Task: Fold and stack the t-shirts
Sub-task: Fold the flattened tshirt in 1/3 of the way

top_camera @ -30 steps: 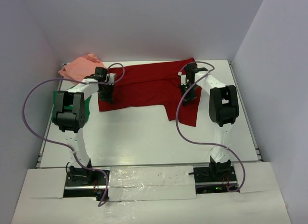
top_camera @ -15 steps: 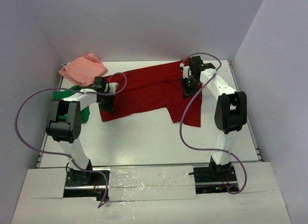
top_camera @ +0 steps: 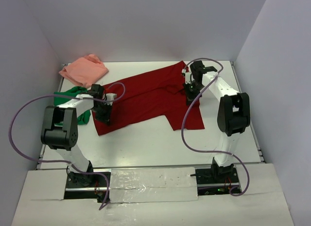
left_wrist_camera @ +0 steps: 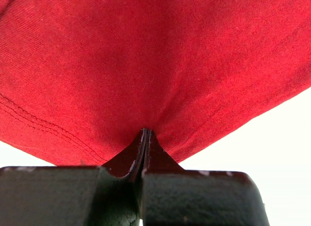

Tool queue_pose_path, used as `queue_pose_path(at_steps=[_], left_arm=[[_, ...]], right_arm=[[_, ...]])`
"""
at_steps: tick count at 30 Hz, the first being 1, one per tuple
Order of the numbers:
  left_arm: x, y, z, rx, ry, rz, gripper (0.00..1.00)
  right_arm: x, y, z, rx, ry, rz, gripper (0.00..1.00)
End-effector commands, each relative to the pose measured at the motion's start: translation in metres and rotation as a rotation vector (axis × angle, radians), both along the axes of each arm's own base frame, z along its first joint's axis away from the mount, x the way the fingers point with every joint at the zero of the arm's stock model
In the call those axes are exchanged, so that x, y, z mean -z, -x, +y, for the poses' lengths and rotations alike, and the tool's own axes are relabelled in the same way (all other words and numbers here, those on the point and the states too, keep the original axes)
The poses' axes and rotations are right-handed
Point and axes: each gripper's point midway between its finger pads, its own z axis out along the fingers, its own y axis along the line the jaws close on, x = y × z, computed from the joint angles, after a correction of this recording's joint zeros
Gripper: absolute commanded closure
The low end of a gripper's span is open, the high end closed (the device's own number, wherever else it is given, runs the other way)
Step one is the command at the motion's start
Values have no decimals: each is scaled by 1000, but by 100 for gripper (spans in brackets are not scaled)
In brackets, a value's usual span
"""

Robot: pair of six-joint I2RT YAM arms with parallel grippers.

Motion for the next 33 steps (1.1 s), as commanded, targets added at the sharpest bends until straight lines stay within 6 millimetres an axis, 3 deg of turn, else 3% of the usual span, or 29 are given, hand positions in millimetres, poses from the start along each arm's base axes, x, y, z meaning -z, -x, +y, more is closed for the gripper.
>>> queue_pose_path(at_steps=[1, 3, 5, 7, 10, 11, 14, 20, 22, 25, 28, 33], left_arm=[[7, 25, 10, 31, -37, 114, 100], [-5, -1, -3, 27, 33, 31, 100], [-17, -20, -12, 31, 76, -40, 96], [-38, -45, -24, 33, 144, -140, 92], [-69, -68, -40, 50, 234, -241, 75], [-76, -72, -43, 37, 254, -263, 62], [-113, -92, -52, 43, 317, -436, 47], [-160, -104, -48, 12, 339, -708, 44], [-172, -108, -46, -17, 340, -758, 44], [-186, -107, -38, -60, 325, -829, 44], [-215, -101, -28, -90, 312, -948, 44], [-230, -99, -16, -145, 288, -1028, 43]], right_arm=[[-8, -4, -2, -21, -10, -69, 100], [-5, -6, 4, -41, -32, -108, 100], [-14, -22, 8, -67, -39, -221, 100], [-14, -31, 12, -82, -38, -289, 100], [-11, -38, 19, -110, -42, -334, 100], [-6, -38, 21, -122, -44, -331, 100], [0, -42, 35, -170, -87, -371, 100], [16, -55, 46, -175, -83, -356, 100], [32, -55, 45, -159, -64, -301, 100], [48, -52, 43, -157, -42, -273, 100], [54, -54, 42, -144, -19, -266, 100], [68, -47, 36, -93, 25, -141, 100]])
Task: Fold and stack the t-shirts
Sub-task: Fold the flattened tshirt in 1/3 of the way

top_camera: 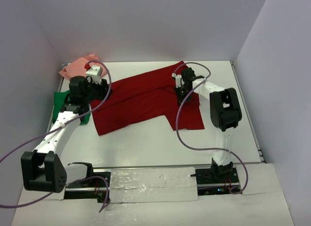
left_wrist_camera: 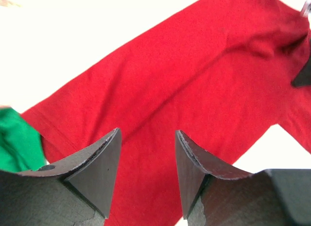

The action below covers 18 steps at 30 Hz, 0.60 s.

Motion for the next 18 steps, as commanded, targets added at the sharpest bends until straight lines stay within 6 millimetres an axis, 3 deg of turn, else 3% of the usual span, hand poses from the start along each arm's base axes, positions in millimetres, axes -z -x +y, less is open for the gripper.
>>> queue_pose_path(at_steps=[1, 4, 7, 18], left_arm=[[-39, -13, 10, -61, 21, -139, 43], [-31, -14, 12, -69, 17, -114, 43], [-37, -10, 11, -57, 24, -127, 43], [-36, -4, 7, -30, 31, -78, 43]], right_arm=[[-1, -6, 0, 40, 40, 36, 100], [2, 1, -11, 61, 96, 74, 100], [8, 18, -26, 76, 156, 145, 100], [3, 97, -65, 69, 247, 311, 100]])
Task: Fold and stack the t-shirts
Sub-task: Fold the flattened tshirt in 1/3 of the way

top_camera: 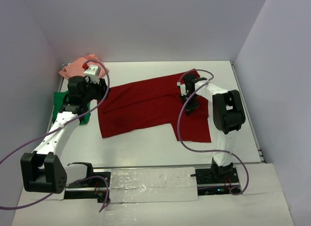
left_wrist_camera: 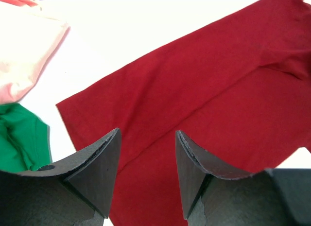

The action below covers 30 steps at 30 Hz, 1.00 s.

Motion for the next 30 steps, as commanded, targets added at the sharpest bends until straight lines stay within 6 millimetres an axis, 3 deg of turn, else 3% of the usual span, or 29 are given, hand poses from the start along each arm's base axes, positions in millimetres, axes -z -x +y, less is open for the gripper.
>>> queue_pose_path(at_steps=[1, 6, 12, 15, 16, 17, 20, 23, 29, 30], left_arm=[[-24, -1, -3, 17, 25, -37, 43], [-17, 1, -7, 42, 33, -1, 43], [-15, 4, -12, 69, 43, -2, 43], [-8, 4, -14, 79, 46, 17, 43], [-6, 4, -14, 80, 46, 21, 43], [-1, 5, -14, 83, 42, 26, 43], [5, 4, -15, 92, 40, 15, 43], [14, 3, -19, 117, 48, 28, 43], [45, -3, -23, 122, 65, 120, 49], [58, -4, -23, 118, 63, 163, 51]], right_arm=[[-1, 51, -28, -2, 84, 139, 100], [4, 94, -48, -20, 131, 249, 100], [-3, 95, -57, -6, 139, 215, 100], [-9, 74, -50, 1, 108, 117, 100], [-19, 54, -46, 1, 91, 7, 100], [-24, 46, -43, -9, 71, -47, 100], [-50, 15, -29, -25, -1, -241, 87], [-77, -9, -18, -12, -69, -392, 56], [-113, -40, 0, 19, -164, -523, 50], [-115, -43, 1, 28, -168, -529, 50]])
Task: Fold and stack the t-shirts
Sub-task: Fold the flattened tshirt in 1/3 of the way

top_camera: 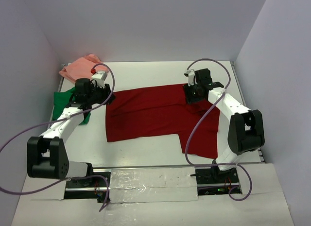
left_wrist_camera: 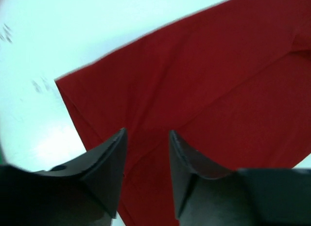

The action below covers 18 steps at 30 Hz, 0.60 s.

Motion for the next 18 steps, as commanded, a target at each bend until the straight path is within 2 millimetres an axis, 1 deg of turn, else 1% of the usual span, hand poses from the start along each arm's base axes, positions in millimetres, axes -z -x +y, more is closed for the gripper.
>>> queue_pose_path(at_steps=[1, 2, 3, 4, 5, 6, 7, 8, 11, 12, 13, 14, 15, 17, 18], left_arm=[[11, -8, -3, 12, 18, 44, 54], [16, -10, 0, -7, 7, 78, 58], [31, -11, 1, -14, -4, 134, 62], [38, -9, 0, -9, -8, 176, 65], [43, -8, 4, -23, -28, 221, 67], [55, -7, 5, -27, -36, 271, 69], [54, -9, 6, -19, -41, 281, 70], [66, -2, 10, -34, -61, 348, 71], [66, -3, 18, -69, -87, 377, 70], [71, 2, 26, -101, -120, 417, 69], [74, 4, 29, -106, -139, 440, 68], [70, 0, 34, -114, -155, 449, 66], [70, 7, 36, -108, -149, 486, 64], [68, 11, 42, -108, -161, 507, 59], [71, 20, 42, -106, -166, 544, 58]], right_arm=[[-28, -31, 12, 19, -66, -119, 50], [-33, -36, 12, 26, -64, -134, 50], [-34, -39, 10, 44, -56, -139, 49], [-32, -41, 5, 58, -37, -136, 50], [-35, -43, 4, 67, -25, -144, 50], [-35, -44, 1, 81, -13, -147, 50], [-36, -44, -3, 88, 2, -153, 50], [-37, -44, -5, 96, 13, -157, 50], [-40, -41, -8, 95, 18, -167, 49], [-41, -42, -9, 104, 17, -174, 49], [-40, -40, -9, 97, 19, -172, 49], [-40, -40, -9, 93, 23, -170, 49], [-40, -40, -13, 107, 30, -169, 49], [-40, -40, -15, 110, 39, -167, 49], [-40, -40, -18, 117, 48, -164, 49]])
